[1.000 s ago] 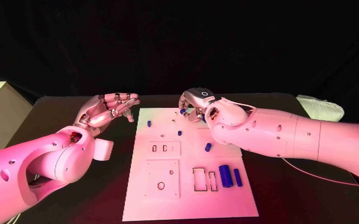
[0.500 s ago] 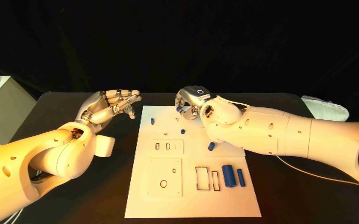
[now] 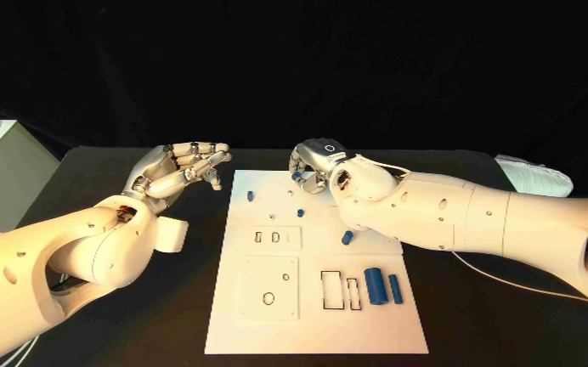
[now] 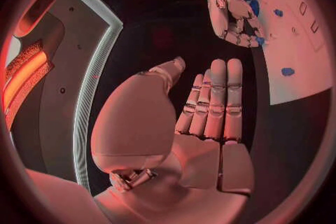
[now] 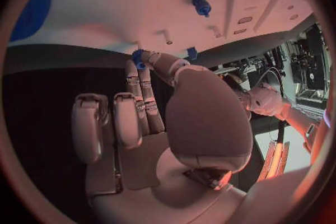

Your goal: Assemble the parts on the task board

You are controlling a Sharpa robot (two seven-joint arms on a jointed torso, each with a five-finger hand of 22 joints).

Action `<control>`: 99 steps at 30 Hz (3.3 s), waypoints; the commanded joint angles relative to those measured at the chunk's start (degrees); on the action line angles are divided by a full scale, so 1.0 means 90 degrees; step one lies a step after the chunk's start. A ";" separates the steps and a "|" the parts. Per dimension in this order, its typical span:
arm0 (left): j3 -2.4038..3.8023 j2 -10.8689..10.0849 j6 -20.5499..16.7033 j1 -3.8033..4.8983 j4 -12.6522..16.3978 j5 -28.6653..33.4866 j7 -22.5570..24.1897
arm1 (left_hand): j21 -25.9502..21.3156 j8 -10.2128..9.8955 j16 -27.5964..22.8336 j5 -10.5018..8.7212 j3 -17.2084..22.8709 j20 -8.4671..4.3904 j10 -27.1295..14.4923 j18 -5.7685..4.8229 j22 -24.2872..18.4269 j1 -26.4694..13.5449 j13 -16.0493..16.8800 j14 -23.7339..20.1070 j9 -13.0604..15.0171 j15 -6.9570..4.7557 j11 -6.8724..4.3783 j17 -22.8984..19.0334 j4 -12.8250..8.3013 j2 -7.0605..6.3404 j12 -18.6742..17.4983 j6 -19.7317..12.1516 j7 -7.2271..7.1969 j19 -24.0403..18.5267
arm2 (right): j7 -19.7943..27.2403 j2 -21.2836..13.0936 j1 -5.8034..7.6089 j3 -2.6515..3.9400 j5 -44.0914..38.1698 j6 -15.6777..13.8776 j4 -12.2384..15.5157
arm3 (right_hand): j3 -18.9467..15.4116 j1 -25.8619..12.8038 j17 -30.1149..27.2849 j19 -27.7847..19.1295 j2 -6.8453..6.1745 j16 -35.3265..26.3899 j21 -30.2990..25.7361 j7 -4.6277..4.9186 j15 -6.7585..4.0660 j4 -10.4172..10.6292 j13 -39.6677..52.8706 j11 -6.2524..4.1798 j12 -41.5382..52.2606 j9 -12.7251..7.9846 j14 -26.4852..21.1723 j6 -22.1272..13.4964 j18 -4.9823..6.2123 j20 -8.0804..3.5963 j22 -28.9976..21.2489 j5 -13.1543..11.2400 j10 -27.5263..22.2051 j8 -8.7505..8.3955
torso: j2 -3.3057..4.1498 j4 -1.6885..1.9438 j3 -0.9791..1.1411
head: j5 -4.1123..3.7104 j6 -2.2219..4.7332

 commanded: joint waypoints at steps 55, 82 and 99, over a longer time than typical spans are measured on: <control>0.0005 0.0007 0.0124 0.0023 -0.0014 -0.0001 -0.0008 | 0.0063 -0.0034 0.0059 -0.0033 0.0026 -0.0003 -0.0053 0.0041 0.0027 -0.0016 -0.0008 -0.0051 0.0004 0.0015 0.0003 -0.0020 -0.0060 0.0057 -0.0015 -0.0067 0.0015 -0.0060 | 0.0226 0.0000 0.0008 -0.0004 0.0053 0.0144 -0.0057 | -0.0644 -0.0323 -0.1144 -0.0311 -0.0260 -0.0468 -0.1106 0.0234 0.0218 0.0260 -0.0128 0.0101 -0.0037 0.0119 -0.0010 -0.1242 0.0232 0.0206 -0.0781 -0.0104 -0.1387 -0.0682 | 0.0038 -0.0006 -0.0024 | 0.0046 -0.0029; 0.0001 -0.0039 0.0217 0.0018 -0.0134 0.0013 -0.0009 | 0.0079 -0.0038 0.0069 -0.0032 0.0032 -0.0001 -0.0061 0.0042 0.0037 -0.0016 -0.0009 -0.0050 0.0004 0.0015 0.0004 -0.0026 -0.0070 0.0060 -0.0013 -0.0074 0.0013 -0.0071 | 0.0553 -0.2130 0.0246 0.0102 0.2379 0.0410 0.1433 | -0.2416 0.0134 0.1064 0.0327 0.0010 0.0597 -0.0028 0.0220 0.0078 0.0893 0.8825 -0.0107 0.9135 0.0158 0.0432 -0.1163 -0.0092 0.0067 0.0799 0.0007 0.1362 -0.0898 | -0.0021 -0.0176 0.0102 | 0.0031 0.0038; 0.0000 0.0002 0.0247 0.0015 -0.0193 0.0015 -0.0018 | 0.0079 -0.0038 0.0069 -0.0032 0.0032 -0.0001 -0.0061 0.0042 0.0037 -0.0016 -0.0009 -0.0050 0.0004 0.0015 0.0004 -0.0026 -0.0070 0.0060 -0.0013 -0.0074 0.0013 -0.0071 | -0.0090 -0.1879 0.0098 0.0101 0.2296 0.0898 0.0936 | -0.2818 0.0246 0.1936 0.0626 0.0064 0.0888 0.0570 0.0274 0.0166 0.1270 0.9336 -0.0026 0.9568 0.0194 0.0576 -0.1238 -0.0273 0.0154 0.1606 0.0028 0.1730 -0.0786 | -0.0001 -0.0149 0.0107 | 0.0019 -0.0028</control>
